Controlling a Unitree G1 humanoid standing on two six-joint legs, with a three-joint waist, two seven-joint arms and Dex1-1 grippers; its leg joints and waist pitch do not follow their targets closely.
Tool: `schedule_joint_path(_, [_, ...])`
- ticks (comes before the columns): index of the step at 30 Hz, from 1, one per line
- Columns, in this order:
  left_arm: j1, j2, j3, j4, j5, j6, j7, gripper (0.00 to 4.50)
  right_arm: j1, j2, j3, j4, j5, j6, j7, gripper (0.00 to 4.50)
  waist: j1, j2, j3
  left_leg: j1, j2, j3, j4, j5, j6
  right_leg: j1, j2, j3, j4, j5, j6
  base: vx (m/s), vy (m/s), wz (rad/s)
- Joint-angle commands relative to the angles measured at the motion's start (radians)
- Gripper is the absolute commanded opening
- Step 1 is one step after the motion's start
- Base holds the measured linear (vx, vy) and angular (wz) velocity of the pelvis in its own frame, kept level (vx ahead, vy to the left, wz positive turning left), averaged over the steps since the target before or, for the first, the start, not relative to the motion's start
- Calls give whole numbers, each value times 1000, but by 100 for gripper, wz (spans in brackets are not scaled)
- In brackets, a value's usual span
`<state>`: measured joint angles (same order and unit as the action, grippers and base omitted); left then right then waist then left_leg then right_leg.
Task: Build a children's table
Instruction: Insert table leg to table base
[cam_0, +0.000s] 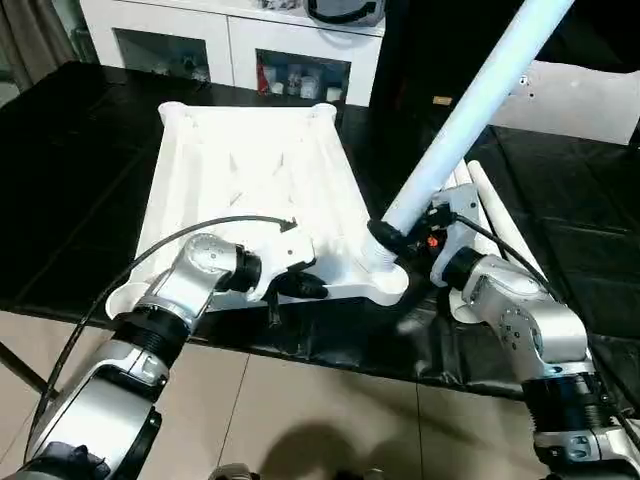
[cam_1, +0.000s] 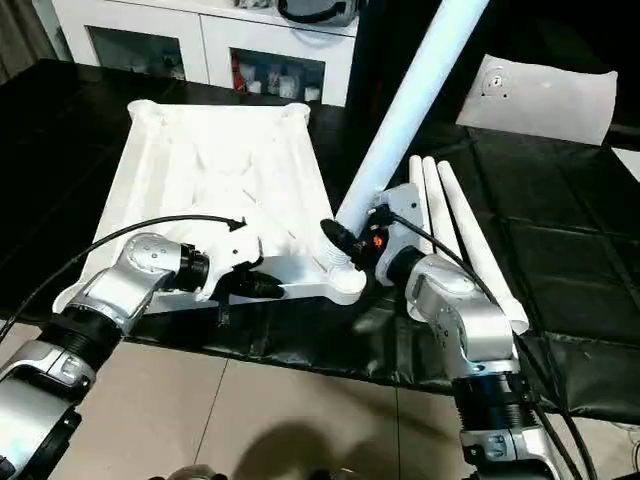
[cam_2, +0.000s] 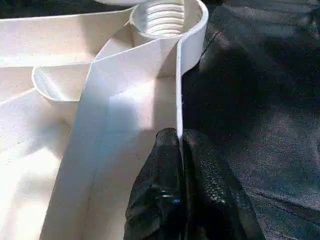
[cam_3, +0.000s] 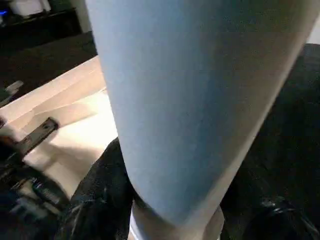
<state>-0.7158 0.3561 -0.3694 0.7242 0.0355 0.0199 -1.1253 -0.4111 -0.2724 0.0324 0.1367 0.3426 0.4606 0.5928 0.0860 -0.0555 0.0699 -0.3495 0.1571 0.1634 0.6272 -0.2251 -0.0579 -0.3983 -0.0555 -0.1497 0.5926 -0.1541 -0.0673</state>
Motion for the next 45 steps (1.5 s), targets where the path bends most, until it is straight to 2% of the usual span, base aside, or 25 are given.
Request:
schedule_joint_path(1, [13,27,24,-8,1,14,5,0,18,-26,20,-20,-4,11,44,193,3,22,-82,2,89,-34,-78,-78,31,74,-134,85,-86,-325,-67,0,0,0])
schedule_joint_path(2, [14,29,28,-10,-3,17,4,0,20,-30,24,-19,-5,11,51,193,4,22,-82,1,88,-33,-77,-81,34,75,-135,86,-88,-330,-67,0,0,0])
schedule_joint_path(3, [19,35,45,-20,-18,30,-1,0,27,-41,34,-7,-12,5,69,193,3,14,-81,0,87,-32,-77,-81,37,75,-134,85,-89,-342,-62,0,0,0])
schedule_joint_path(4, [20,37,47,-22,-19,31,-2,0,27,-42,34,-4,-13,4,72,193,4,17,-82,-2,86,-33,-77,-75,38,76,-135,84,-88,-349,-59,0,0,0])
schedule_joint_path(5, [22,44,52,-27,-21,32,-8,0,26,-47,36,9,-17,1,80,193,1,11,-81,-3,86,-32,-78,-77,39,75,-133,83,-90,-359,-54,0,0,0])
schedule_joint_path(6, [24,51,54,-27,-20,28,-12,0,23,-52,38,20,-23,-5,88,193,1,15,-80,-1,83,-32,-77,-81,40,74,-133,82,-95,-386,-44,0,0,0])
schedule_joint_path(7, [25,54,54,-26,-19,27,-13,0,21,-54,40,24,-26,-7,90,193,-1,10,-80,-1,83,-31,-77,-79,40,73,-132,81,-96,-394,-38,0,0,0])
schedule_joint_path(8, [25,58,56,-24,-20,26,-15,0,17,-58,42,33,-32,-12,94,193,-2,13,-78,-1,81,-31,-77,-83,39,72,-132,80,-99,-415,-30,0,0,0])
schedule_joint_path(10, [24,63,61,-20,-24,26,-17,0,7,-68,51,47,-40,-19,105,193,-5,9,-79,-2,78,-31,-76,-77,43,72,-130,79,-100,-431,-17,0,0,0])
schedule_joint_path(16, [28,68,72,-29,-41,38,-36,0,-33,-69,56,116,-55,-49,118,193,-16,12,-80,-3,82,-32,-75,-68,51,70,-130,80,-95,-390,-40,0,0,0])
schedule_joint_path(21, [15,58,81,-13,-41,30,-20,0,-47,-58,66,153,-65,-56,135,193,-18,10,-78,-2,83,-31,-76,-69,56,69,-129,80,-93,-389,-50,0,0,0])
schedule_joint_path(24, [11,54,78,-11,-40,29,-15,0,-52,-56,85,170,-70,-57,159,193,-17,9,-77,-3,80,-30,-75,-73,55,71,-130,80,-97,-422,-39,0,0,0])
schedule_joint_path(33, [10,50,77,-12,-36,24,-7,0,-63,-62,114,185,-92,-54,200,193,-18,7,-77,-2,81,-30,-75,-69,59,69,-130,81,-96,-416,-38,0,0,0])
schedule_joint_path(39, [17,49,75,-23,-37,24,-12,0,-93,-39,92,239,-90,-79,182,193,-20,8,-77,-1,81,-30,-75,-75,56,68,-130,79,-98,-430,-40,0,0,0])
schedule_joint_path(41, [19,47,75,-27,-39,24,-15,0,-104,-11,48,260,-42,-55,187,193,-20,9,-77,-1,83,-31,-76,-76,57,69,-131,81,-98,-423,-44,0,0,0])
schedule_joint_path(45, [19,46,75,-30,-41,26,-14,0,-103,-3,23,271,-20,-40,185,193,-21,10,-78,-1,86,-32,-76,-70,58,69,-132,82,-92,-388,-62,0,0,0])
